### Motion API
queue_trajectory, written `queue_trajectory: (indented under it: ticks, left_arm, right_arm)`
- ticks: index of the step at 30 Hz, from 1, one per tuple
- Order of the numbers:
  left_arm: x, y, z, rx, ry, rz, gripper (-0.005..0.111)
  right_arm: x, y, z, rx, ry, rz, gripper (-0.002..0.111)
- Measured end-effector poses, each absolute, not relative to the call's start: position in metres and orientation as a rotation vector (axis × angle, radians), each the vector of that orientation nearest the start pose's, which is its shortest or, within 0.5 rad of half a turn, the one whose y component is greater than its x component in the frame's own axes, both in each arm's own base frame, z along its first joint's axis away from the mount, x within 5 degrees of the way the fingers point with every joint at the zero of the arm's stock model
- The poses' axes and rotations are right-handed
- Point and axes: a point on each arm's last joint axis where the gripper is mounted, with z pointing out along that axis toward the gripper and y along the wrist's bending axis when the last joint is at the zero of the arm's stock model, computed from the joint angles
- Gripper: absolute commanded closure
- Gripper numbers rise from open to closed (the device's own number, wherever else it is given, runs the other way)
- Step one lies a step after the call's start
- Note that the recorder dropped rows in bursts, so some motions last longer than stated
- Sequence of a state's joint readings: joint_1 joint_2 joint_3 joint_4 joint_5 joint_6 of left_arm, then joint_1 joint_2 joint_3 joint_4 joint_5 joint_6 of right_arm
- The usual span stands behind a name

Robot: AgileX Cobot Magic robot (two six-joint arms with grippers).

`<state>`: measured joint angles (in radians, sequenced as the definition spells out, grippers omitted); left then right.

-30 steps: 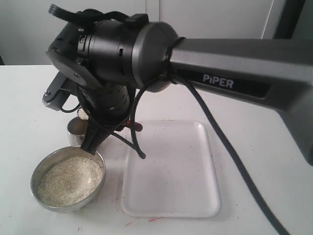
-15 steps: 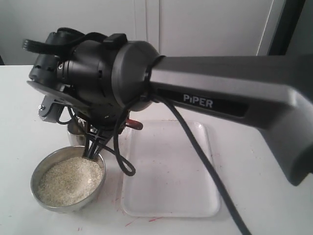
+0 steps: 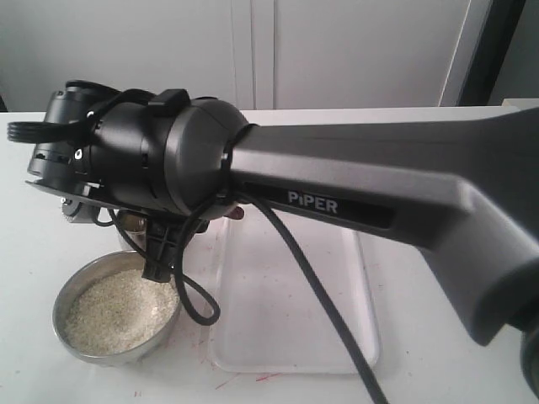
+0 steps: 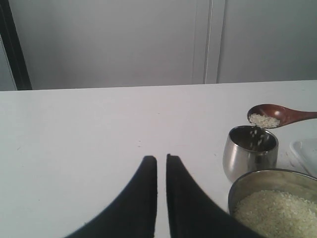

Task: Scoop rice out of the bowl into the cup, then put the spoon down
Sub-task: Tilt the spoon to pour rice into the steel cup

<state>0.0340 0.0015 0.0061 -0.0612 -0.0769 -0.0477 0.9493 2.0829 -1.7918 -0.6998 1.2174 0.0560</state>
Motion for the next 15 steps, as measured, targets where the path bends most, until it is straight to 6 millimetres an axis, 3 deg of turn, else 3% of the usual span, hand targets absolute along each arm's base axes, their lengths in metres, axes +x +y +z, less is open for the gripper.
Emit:
queue_trajectory:
  ticks: [15]
  left_arm:
    - [0.0557, 0.0023, 0.2180, -0.105, 1.411, -0.058, 0.092]
  right_arm:
    - [0.2972, 0.3334, 0.2458, -1.387, 2.157, -0.772, 0.108]
